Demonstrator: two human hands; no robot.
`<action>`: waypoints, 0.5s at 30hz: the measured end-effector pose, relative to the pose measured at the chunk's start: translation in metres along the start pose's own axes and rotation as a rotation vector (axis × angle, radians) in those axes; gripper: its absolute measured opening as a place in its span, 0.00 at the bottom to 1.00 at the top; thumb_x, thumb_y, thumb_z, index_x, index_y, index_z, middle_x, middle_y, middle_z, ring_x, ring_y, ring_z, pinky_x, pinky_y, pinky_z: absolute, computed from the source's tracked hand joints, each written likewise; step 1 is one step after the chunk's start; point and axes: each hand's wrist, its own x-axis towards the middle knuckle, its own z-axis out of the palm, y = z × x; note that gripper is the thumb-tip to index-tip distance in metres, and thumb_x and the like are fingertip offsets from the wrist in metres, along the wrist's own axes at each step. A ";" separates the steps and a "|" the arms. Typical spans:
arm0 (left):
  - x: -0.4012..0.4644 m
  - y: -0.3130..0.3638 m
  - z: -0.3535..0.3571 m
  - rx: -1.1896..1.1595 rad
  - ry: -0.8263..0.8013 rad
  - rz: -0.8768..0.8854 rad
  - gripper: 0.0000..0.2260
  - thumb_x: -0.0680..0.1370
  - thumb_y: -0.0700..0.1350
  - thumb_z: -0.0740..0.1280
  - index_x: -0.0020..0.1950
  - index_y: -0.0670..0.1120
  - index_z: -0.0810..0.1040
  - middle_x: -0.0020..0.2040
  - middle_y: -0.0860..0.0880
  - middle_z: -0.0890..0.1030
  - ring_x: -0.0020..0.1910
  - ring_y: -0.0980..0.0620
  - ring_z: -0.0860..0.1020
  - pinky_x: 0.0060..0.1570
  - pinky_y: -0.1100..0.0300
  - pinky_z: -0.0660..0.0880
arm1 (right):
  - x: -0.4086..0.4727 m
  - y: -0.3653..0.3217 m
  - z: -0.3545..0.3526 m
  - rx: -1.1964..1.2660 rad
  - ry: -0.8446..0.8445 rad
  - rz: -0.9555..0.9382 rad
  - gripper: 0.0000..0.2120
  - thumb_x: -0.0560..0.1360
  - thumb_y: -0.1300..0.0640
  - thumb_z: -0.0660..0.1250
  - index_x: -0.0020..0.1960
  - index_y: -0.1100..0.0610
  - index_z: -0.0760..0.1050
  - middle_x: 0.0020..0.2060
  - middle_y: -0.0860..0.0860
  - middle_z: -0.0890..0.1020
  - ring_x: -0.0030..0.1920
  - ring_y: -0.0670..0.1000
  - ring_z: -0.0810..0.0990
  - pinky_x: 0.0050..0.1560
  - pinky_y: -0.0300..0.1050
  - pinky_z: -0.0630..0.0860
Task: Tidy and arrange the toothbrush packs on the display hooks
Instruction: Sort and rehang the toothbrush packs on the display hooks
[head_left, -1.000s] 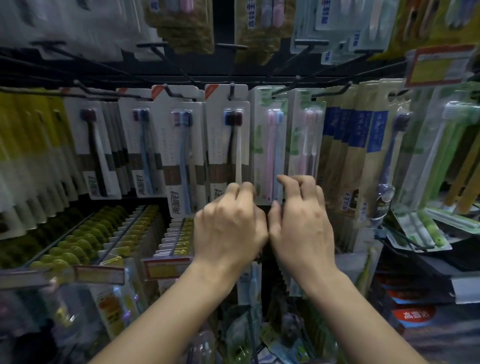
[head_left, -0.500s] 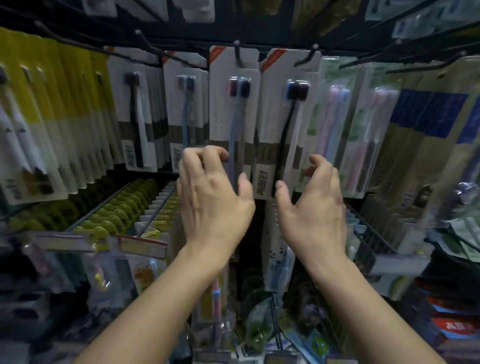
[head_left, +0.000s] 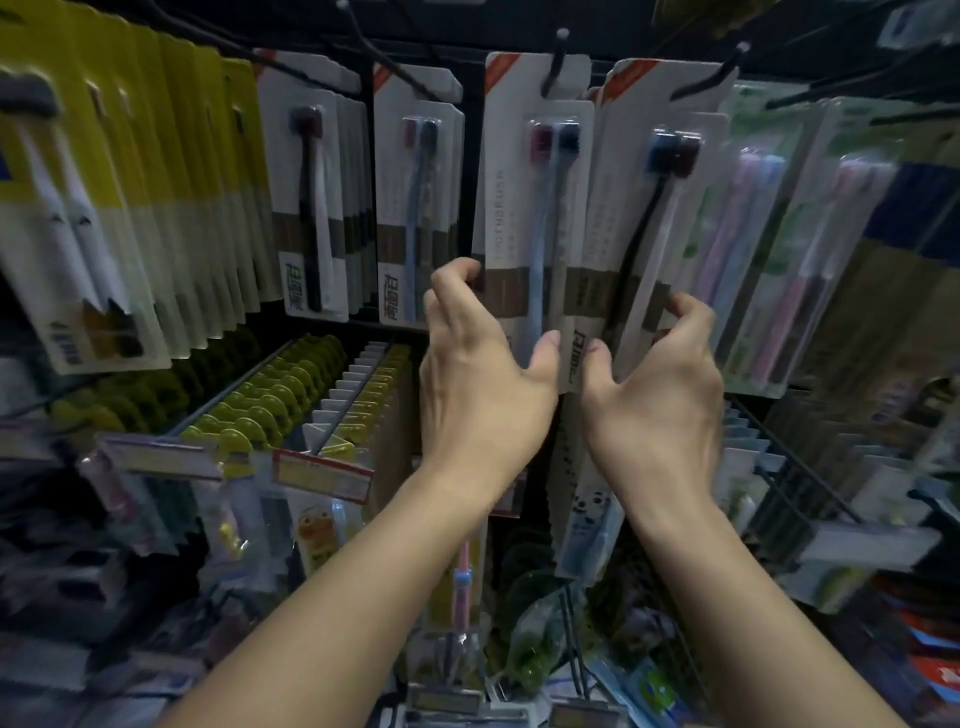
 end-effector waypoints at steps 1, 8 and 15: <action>0.000 0.000 0.000 -0.049 -0.026 -0.029 0.29 0.77 0.50 0.76 0.70 0.51 0.62 0.66 0.52 0.72 0.61 0.55 0.73 0.56 0.65 0.68 | 0.000 0.000 -0.001 -0.008 -0.004 0.002 0.32 0.80 0.46 0.69 0.78 0.55 0.60 0.64 0.58 0.80 0.57 0.60 0.82 0.47 0.47 0.75; -0.006 -0.004 0.002 -0.349 -0.147 -0.237 0.24 0.80 0.47 0.74 0.65 0.63 0.62 0.59 0.54 0.81 0.59 0.55 0.80 0.58 0.55 0.81 | -0.003 0.003 -0.009 0.013 -0.064 -0.020 0.28 0.81 0.47 0.65 0.77 0.53 0.61 0.55 0.57 0.83 0.51 0.59 0.83 0.46 0.50 0.78; -0.015 0.004 -0.006 -0.402 -0.127 -0.168 0.26 0.85 0.39 0.65 0.74 0.61 0.58 0.75 0.48 0.71 0.65 0.58 0.76 0.60 0.67 0.74 | -0.007 0.007 -0.017 0.070 -0.092 -0.040 0.30 0.80 0.43 0.66 0.76 0.53 0.60 0.53 0.56 0.83 0.51 0.59 0.82 0.49 0.53 0.78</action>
